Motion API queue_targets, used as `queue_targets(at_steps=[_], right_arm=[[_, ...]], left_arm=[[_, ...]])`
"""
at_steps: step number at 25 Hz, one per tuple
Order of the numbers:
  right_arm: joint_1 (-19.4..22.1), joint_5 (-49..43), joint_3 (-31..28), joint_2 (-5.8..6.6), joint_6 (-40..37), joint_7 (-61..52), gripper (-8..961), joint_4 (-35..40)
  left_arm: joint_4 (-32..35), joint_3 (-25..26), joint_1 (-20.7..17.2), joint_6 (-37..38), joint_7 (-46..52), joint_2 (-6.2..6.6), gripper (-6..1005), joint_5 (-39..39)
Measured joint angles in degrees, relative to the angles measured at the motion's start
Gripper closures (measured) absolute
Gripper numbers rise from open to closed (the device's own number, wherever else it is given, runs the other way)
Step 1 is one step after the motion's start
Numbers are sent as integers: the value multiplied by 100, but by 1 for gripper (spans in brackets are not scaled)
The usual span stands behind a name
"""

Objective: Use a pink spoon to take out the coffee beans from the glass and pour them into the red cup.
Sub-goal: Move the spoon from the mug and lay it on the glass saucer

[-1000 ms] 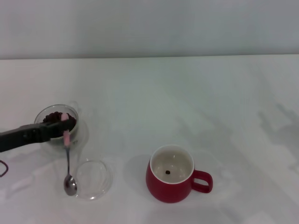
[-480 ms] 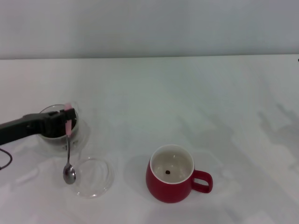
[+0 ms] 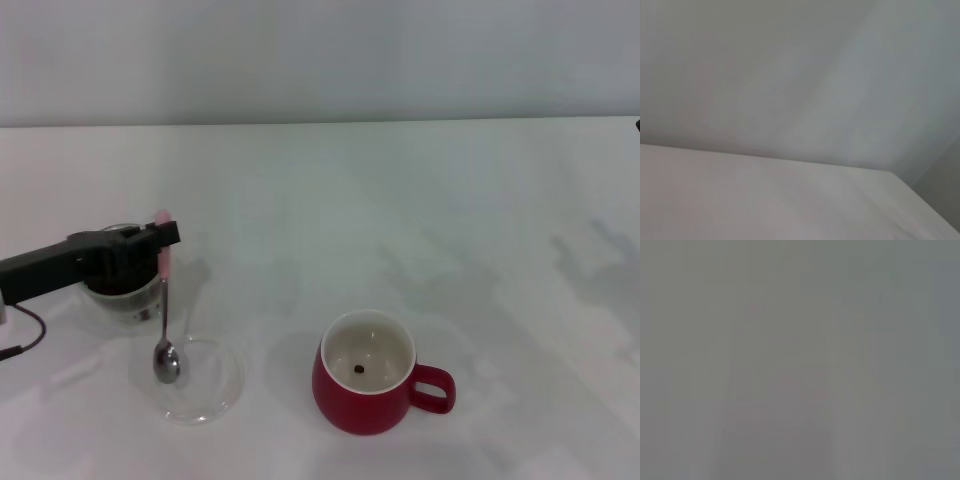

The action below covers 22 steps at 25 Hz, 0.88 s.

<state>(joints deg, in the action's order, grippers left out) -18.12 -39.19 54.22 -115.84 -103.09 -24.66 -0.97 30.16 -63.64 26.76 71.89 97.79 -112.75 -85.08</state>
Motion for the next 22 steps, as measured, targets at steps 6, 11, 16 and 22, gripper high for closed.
queue_targets(at_steps=[6,11,16,22], right_arm=[[-7,0,0,0,1,-31,288,-10],[-11,0,0,5,1,-38,288,-21],[-16,0,0,9,1,-39,288,-28],[-6,-11,0,18,0,-39,288,-34]], left_arm=[[-63,-41,94,-124,-296,-160,874,-93],[-206,-53,199,-250,-449,-290,873,-296],[-274,-61,253,-346,-519,-414,872,-484],[-281,-50,243,-381,-493,-454,873,-517]])
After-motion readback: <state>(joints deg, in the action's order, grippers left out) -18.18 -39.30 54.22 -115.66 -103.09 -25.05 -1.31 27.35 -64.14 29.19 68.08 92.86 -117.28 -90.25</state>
